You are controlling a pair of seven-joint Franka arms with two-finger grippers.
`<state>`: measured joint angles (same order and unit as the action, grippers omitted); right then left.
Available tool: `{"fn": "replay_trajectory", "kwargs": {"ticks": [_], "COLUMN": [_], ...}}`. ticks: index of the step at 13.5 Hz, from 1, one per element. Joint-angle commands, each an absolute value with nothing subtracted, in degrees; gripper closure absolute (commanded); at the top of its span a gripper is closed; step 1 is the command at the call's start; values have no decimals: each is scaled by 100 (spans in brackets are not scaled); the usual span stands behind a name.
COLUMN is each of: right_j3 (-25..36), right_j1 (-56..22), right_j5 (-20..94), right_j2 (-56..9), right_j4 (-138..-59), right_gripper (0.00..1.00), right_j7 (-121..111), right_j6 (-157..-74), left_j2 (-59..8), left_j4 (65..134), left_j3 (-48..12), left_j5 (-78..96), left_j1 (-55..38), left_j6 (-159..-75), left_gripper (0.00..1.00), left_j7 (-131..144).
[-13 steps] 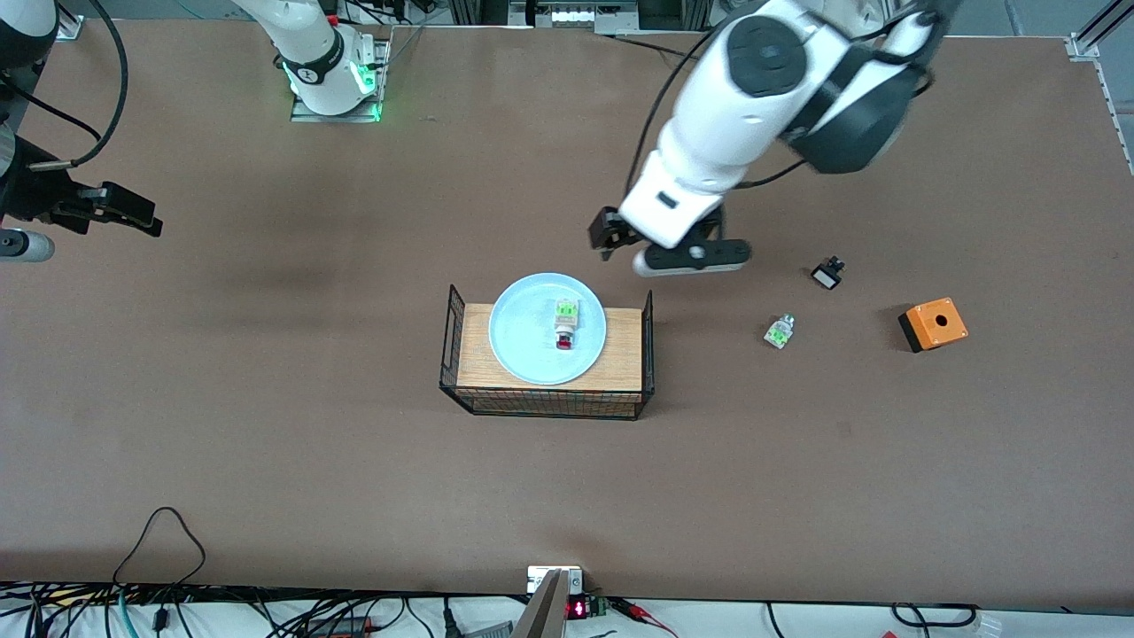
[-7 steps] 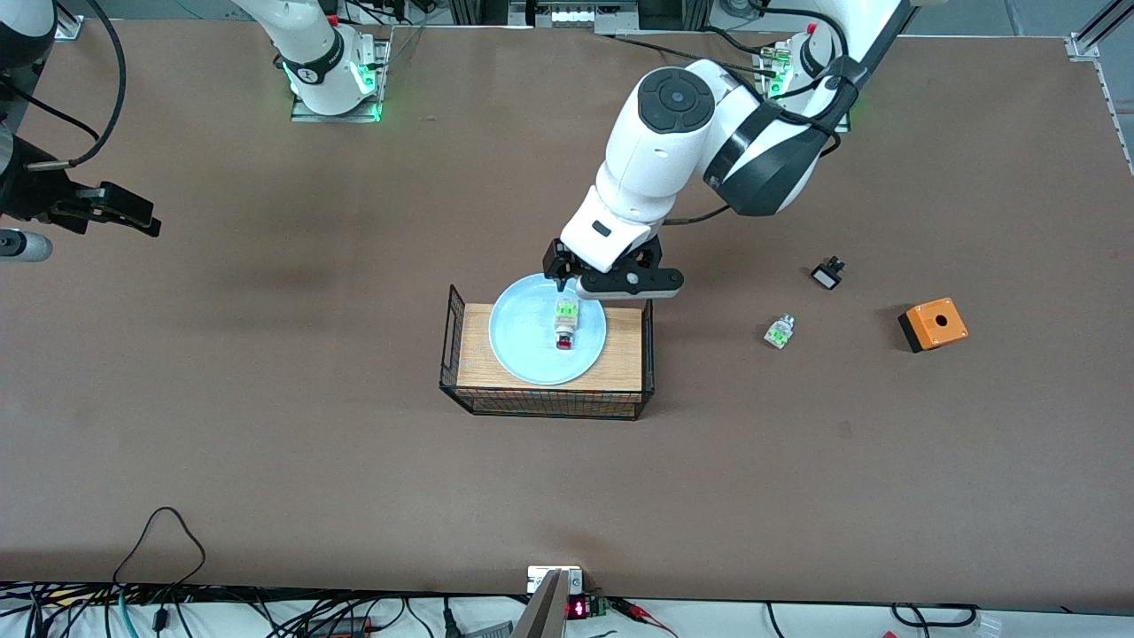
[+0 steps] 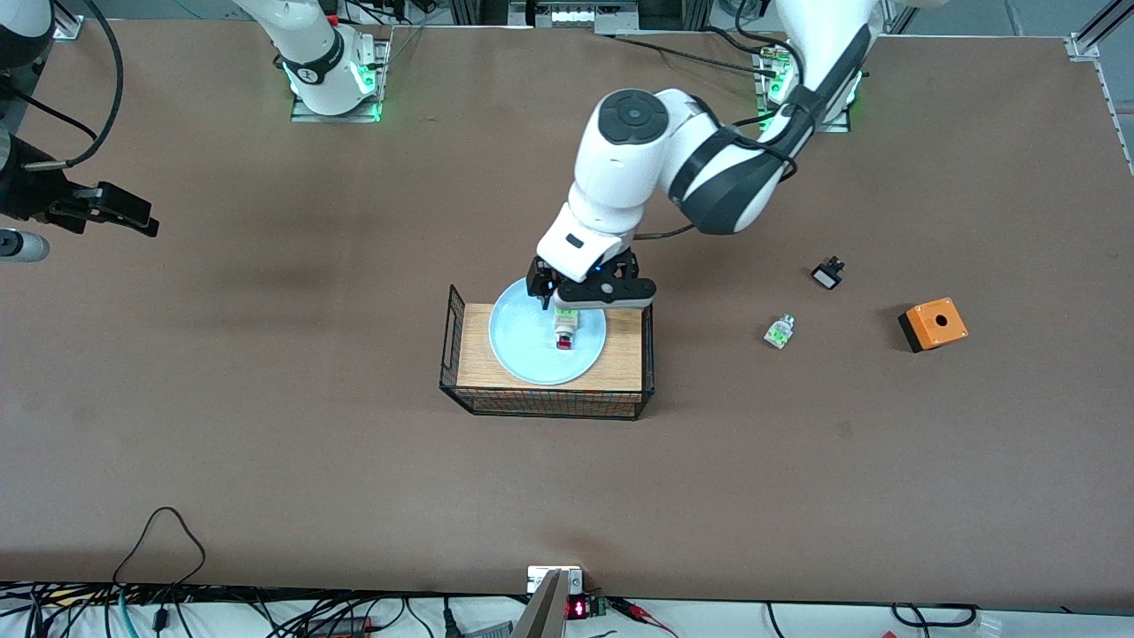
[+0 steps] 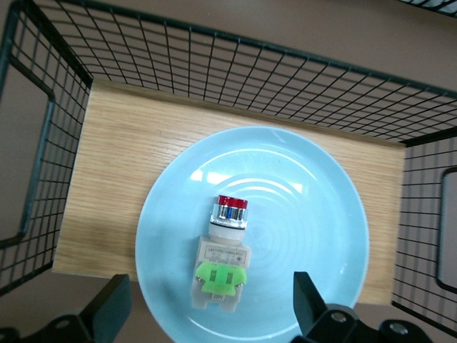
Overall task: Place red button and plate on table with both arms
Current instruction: 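Lower the left gripper and grasp the red-capped button on the plate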
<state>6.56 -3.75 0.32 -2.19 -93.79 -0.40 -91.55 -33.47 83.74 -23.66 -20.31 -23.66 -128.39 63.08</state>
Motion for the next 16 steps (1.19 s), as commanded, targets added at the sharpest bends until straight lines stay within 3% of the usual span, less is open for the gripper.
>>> {"fn": "replay_trajectory", "kwargs": {"ticks": [1, 3, 5, 8, 10, 13, 14, 16], "right_j3": [633, 633, 633, 633, 633, 633, 633, 633], "right_j1": [-325, -325, -325, -325, -325, -325, -325, -325], "right_j5": [18, 26, 18, 18, 26, 26, 18, 18], "right_j2": [-167, -176, -176, -176, -185, -176, -176, -185], "right_j4": [-9360, -9360, -9360, -9360, -9360, -9360, -9360, -9360], "right_gripper": [0, 0, 0, 0, 0, 0, 0, 0], "right_j7": [-105, -88, -79, -70, -70, -53, -44, -44], "right_j6": [-9070, -9070, -9070, -9070, -9070, -9079, -9070, -9070], "left_j2": [-3673, -3788, -3867, -3894, -3894, -3894, -3850, -3762], "left_j4": [8156, 8156, 8156, 8156, 8165, 8191, 8183, 8174], "left_j3": [-2338, -2338, -2347, -2347, -2347, -2364, -2373, -2382], "left_j5": [-2819, -3171, -3374, -3384, -3384, -3375, -3375, -3340], "left_j1": [-2601, -2619, -2619, -2619, -2619, -2619, -2610, -2593], "left_j6": [-12850, -12954, -13200, -13236, -13228, -13201, -13192, -13123], "left_gripper": [0, 0, 6, 35, 46, 71, 77, 79], "left_j7": [6915, 7127, 7181, 7181, 7172, 7172, 7137, 7119]}}
